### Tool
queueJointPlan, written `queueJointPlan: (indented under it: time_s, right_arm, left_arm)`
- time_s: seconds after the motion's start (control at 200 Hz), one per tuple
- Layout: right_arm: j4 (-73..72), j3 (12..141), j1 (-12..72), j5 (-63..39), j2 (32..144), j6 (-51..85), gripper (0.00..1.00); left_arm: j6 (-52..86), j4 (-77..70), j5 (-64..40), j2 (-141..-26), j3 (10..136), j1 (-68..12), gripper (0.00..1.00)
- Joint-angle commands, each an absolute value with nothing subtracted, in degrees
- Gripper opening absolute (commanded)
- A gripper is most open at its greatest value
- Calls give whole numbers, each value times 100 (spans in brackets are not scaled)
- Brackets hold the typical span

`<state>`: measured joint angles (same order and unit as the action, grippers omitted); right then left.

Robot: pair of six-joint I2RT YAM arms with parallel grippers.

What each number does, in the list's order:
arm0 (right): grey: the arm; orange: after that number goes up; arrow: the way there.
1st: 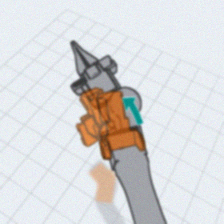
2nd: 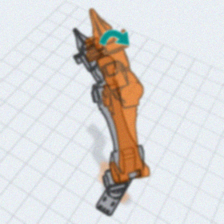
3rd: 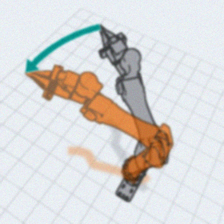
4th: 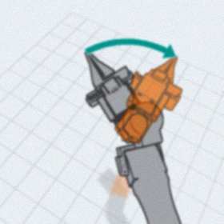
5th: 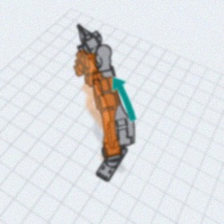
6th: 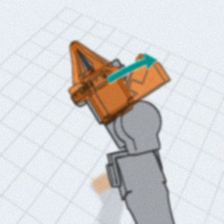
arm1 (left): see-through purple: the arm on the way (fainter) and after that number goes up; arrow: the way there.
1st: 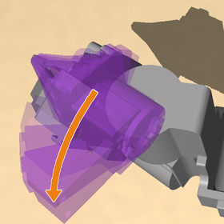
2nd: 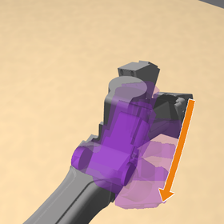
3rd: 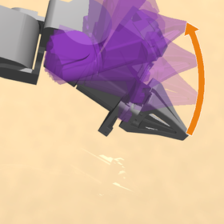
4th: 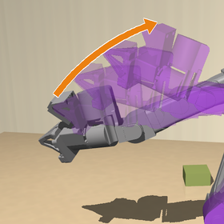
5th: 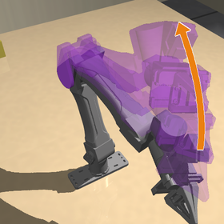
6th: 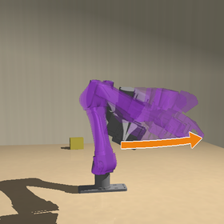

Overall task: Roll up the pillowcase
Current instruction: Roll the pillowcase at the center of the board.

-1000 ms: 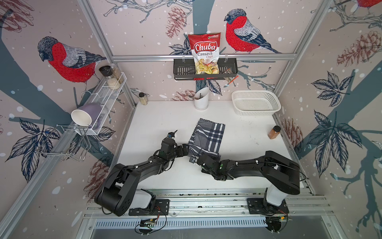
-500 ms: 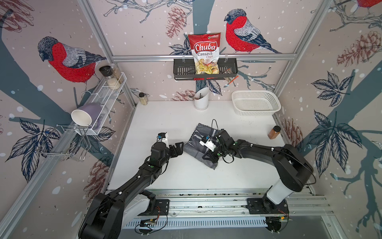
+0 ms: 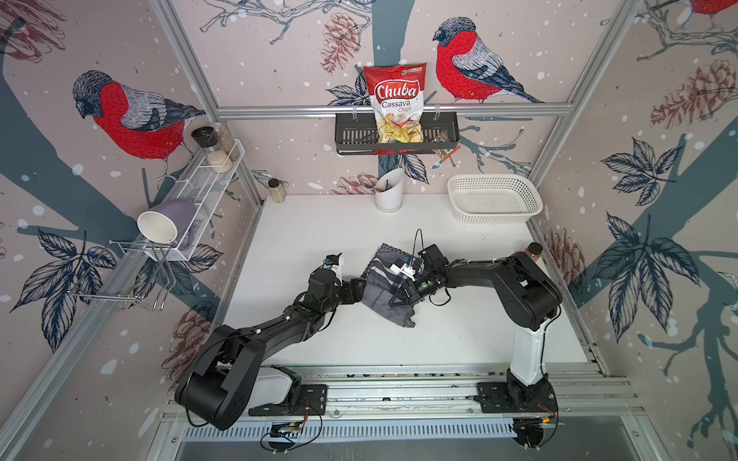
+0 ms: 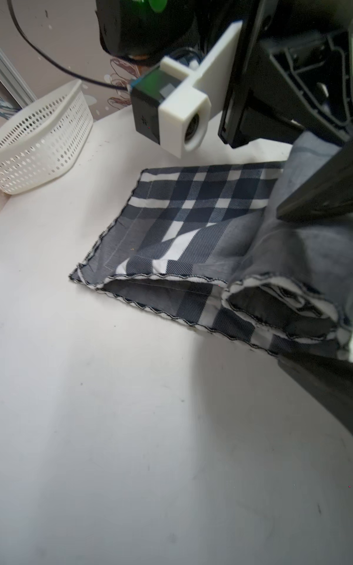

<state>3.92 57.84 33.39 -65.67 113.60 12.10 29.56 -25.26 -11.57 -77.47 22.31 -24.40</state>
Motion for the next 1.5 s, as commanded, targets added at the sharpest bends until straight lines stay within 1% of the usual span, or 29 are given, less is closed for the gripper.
queueJointPlan:
  time_s: [0.0,0.01,0.065,0.15,0.17,0.18,0.2,0.285,0.355,0.42,0.46,0.5,0.575,0.655,0.81,0.955,0.995,1.035,1.055,1.11,1.115,1.12,1.14,1.16,1.19,1.24,1.311,1.391,1.496]
  right_arm:
    - [185,5739,3280,-6353,11455,1365,25]
    - [189,5739,3281,-6330,11460,1363,27]
    - [282,5765,3274,-6111,11458,1288,49]
    - [34,5552,3285,-5605,11014,1220,57]
    - [-103,5442,3294,-5443,10823,1229,66]
    - [-184,5390,3304,-5320,10724,1234,72]
    - [-293,5293,3319,-5021,10501,1246,80]
    - [-259,5061,3532,-3381,9488,984,99]
    - [-112,4932,4025,-1082,8657,729,100]
    - [-296,4632,5014,984,7957,4,100]
    - [-589,4386,5705,1914,7644,-608,100]
    - [-870,4170,6309,2474,7481,-1196,100]
    - [-1256,3939,7088,3167,7579,-1862,100]
    - [-941,4199,7341,3619,8181,-1772,100]
    - [-773,4595,7256,3886,9498,-1802,100]
    - [-483,4930,6771,3284,10306,-1685,100]
    - [-505,4922,6715,3147,10391,-1696,97]
    - [-437,4938,6667,2942,10423,-1684,87]
    - [-379,4960,6651,2840,10408,-1647,78]
    - [-196,5019,6603,2548,10333,-1480,37]
    - [-168,5021,6590,2478,10311,-1451,31]
    - [-168,5021,6590,2478,10311,-1451,31]
    - [-126,5013,6576,2352,10260,-1394,23]
    - [-90,5006,6555,2203,10207,-1343,18]
    - [-36,5009,6512,1957,10128,-1255,12]
    - [104,5015,6404,1597,10034,-1086,5]
    - [244,5002,6174,921,9885,-859,1]
    - [353,5002,5853,-47,9710,-637,0]
    - [338,4987,5333,-1923,9455,-384,0]
  left_arm:
    - [2877,-2952,-1109,-7988,2163,-2470,58]
    - [2875,-2959,-1101,-8020,2162,-2470,57]
    - [2889,-2966,-1100,-8156,2197,-2470,57]
    - [2863,-2656,-1103,-8436,2469,-2478,57]
    - [2851,-2565,-1092,-8513,2550,-2477,57]
    - [2846,-2518,-1090,-8547,2597,-2483,57]
    - [2840,-2436,-1090,-8626,2668,-2485,57]
    - [2825,-2290,-1214,-8932,2917,-2505,56]
    - [2845,-2236,-1333,-9099,3081,-2511,56]
    - [2899,-2218,-1407,-9177,3164,-2514,56]
    - [2923,-2259,-1477,-9218,3171,-2518,56]
    - [2945,-2328,-1530,-9259,3163,-2522,56]
    - [3001,-2418,-1567,-9307,3120,-2539,56]
    - [3011,-2433,-1553,-9280,3061,-2548,56]
    - [3066,-2329,-1428,-9123,3046,-2549,57]
    - [3242,-2344,-1362,-9139,3131,-2566,57]
    - [3281,-2422,-1393,-9117,3117,-2574,58]
    - [3339,-2439,-1377,-9070,3107,-2575,60]
    - [3377,-2418,-1330,-9024,3108,-2575,62]
    - [3496,-2335,-1150,-8814,3094,-2575,68]
    - [3506,-2323,-1133,-8788,3090,-2575,69]
    - [3511,-2317,-1116,-8767,3083,-2575,69]
    - [3546,-2279,-1026,-8651,3072,-2575,72]
    - [3589,-2237,-917,-8519,3053,-2576,74]
    - [3658,-2169,-730,-8295,3022,-2575,77]
    - [3776,-2065,-353,-7871,2923,-2568,82]
    - [3862,-2107,-29,-7232,2668,-2534,85]
    - [3874,-2293,-107,-6691,2362,-2411,83]
    - [3677,-2043,-531,-6594,2412,-2216,81]
